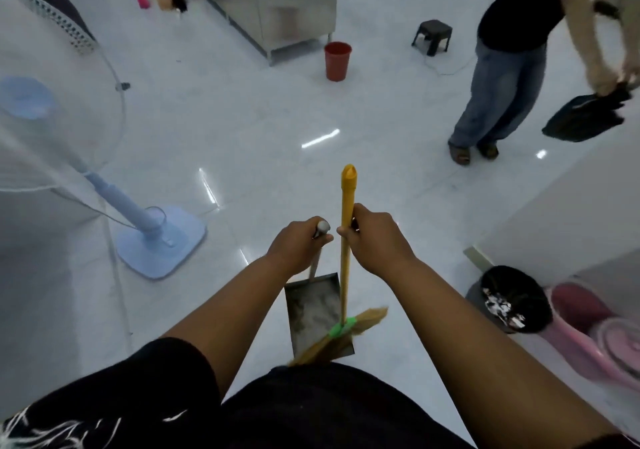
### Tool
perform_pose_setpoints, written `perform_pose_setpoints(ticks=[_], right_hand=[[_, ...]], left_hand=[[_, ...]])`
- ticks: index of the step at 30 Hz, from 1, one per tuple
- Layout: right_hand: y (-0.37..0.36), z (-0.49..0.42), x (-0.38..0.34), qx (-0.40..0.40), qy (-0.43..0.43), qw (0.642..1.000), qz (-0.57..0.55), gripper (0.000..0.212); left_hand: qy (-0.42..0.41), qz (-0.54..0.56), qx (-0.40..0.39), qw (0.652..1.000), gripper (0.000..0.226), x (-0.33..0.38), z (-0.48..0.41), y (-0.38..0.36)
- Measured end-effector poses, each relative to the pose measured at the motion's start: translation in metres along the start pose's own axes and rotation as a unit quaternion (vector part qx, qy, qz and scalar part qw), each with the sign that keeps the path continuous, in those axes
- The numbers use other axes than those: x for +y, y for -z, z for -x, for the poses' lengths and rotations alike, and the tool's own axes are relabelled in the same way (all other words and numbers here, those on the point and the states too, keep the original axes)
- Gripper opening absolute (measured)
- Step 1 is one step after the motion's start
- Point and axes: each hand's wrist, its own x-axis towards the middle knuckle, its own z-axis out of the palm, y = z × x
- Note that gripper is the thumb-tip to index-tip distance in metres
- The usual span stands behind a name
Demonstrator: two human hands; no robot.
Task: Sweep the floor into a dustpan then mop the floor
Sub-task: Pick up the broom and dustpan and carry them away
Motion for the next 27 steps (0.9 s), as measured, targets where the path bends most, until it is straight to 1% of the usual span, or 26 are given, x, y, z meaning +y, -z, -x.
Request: perform_pose_setpoints(ticks=[9,13,17,21,24,27], right_hand=[[0.067,0.043,0.117,0.087,-0.134,0.987,0.000,0.018],[0.090,0.058,0.159,0.129,-0.198,0.972,0.001,0.018],[0.112,0.062,0.199,0.163,-0.264,0.951,-0.006,0.018],[0.130,0.053,0.227,0.181,-0.322,0.929,-0.009,0.018],[0.143,0.042,0.243,0.181,-0.352,0.918,-0.014,0.014],[0.155,0.030,0.259,0.184,-0.382,0.906,-0.007,0.015]], left_hand=[[-0.113,-0.021,-0.105,0.988,0.015,0.111,-0.061,-0.087],[-0.157,-0.012,-0.145,0.977,0.014,0.152,-0.090,-0.121],[-0.184,-0.007,-0.193,0.964,0.014,0.189,-0.127,-0.154],[-0.219,-0.014,-0.235,0.947,0.014,0.221,-0.172,-0.182],[-0.242,-0.024,-0.251,0.937,0.014,0.240,-0.204,-0.200],[-0.265,-0.040,-0.269,0.925,0.017,0.255,-0.233,-0.215]])
